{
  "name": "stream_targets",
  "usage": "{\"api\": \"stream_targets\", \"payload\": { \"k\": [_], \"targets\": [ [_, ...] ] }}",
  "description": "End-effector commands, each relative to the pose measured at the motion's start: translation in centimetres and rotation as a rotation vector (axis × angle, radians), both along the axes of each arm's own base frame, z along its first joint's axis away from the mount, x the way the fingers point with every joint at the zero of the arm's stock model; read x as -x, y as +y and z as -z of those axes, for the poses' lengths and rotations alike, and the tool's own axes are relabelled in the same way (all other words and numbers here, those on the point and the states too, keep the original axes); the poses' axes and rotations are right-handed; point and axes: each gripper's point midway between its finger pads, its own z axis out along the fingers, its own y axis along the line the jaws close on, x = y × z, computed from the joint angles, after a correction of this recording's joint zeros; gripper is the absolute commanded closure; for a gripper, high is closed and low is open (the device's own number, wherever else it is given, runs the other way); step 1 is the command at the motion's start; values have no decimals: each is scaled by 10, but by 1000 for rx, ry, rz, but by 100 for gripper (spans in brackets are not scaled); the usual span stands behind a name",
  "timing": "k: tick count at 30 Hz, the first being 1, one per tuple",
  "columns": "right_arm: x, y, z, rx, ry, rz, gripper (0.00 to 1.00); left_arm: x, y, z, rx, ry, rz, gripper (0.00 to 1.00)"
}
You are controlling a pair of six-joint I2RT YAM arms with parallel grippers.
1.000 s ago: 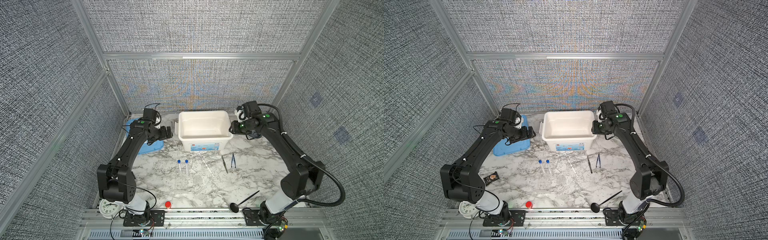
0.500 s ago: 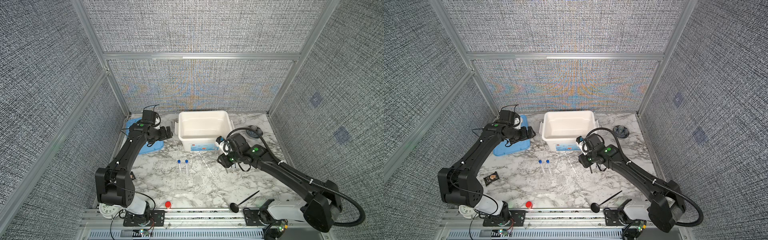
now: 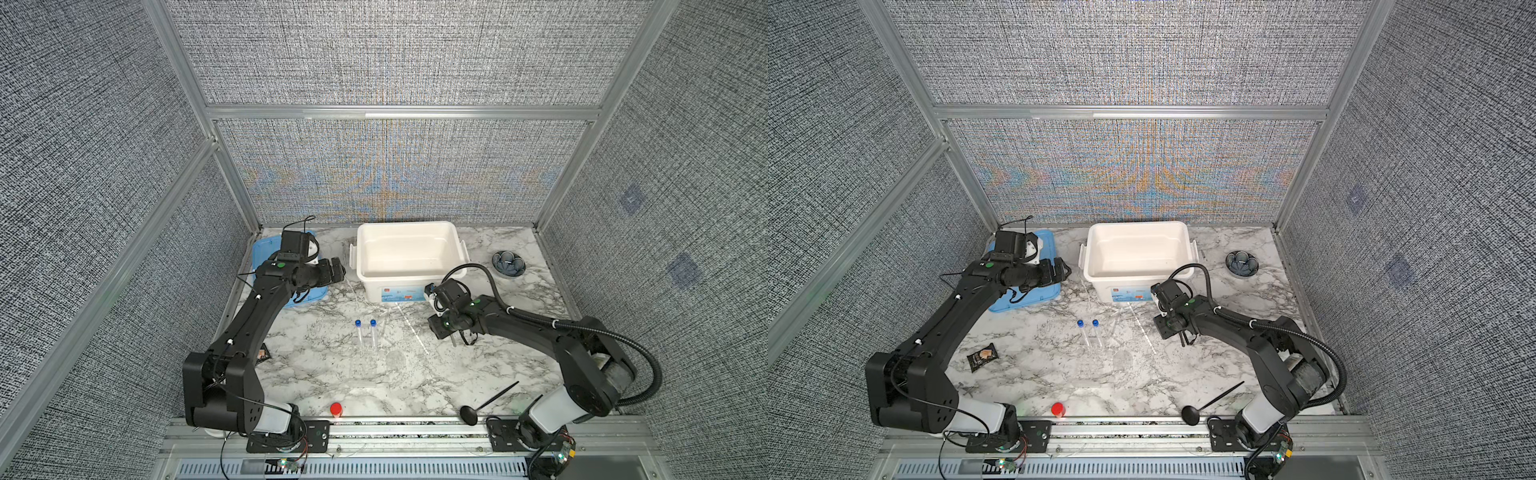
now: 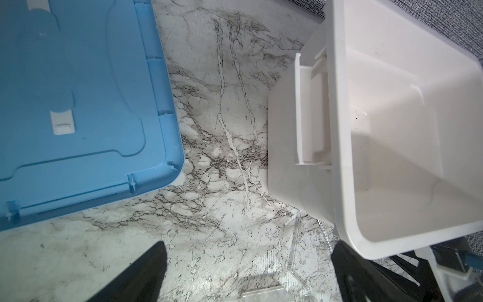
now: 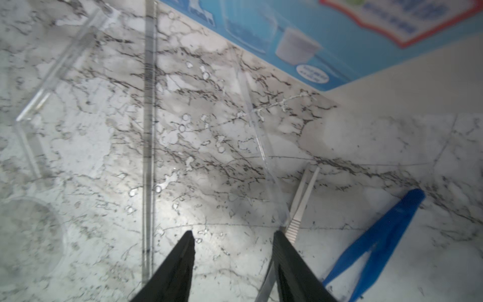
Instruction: Organize the chemistry lab equipment
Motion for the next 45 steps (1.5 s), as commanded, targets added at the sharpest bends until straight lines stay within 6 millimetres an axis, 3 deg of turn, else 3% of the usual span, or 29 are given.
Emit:
{"api": "stream_targets", "payload": {
  "k": [1, 18, 28, 35, 45],
  "targets": [
    [-12, -5, -1, 16, -49, 63, 49, -6, 8, -11, -29, -72, -22, 1],
    [-5, -8, 20, 52, 20, 28, 56, -3, 9, -13, -21, -109, -33, 1],
    [-23, 0, 8, 50, -51, 2, 50, -1, 10, -13, -25, -130, -29, 1],
    [-23, -3, 23, 63, -11, 18, 50, -1, 13, -13, -37, -126, -44, 1],
    [-3, -2, 24, 28, 50, 0, 66, 1, 16, -12, -48, -143, -48, 1]
  ]
}}
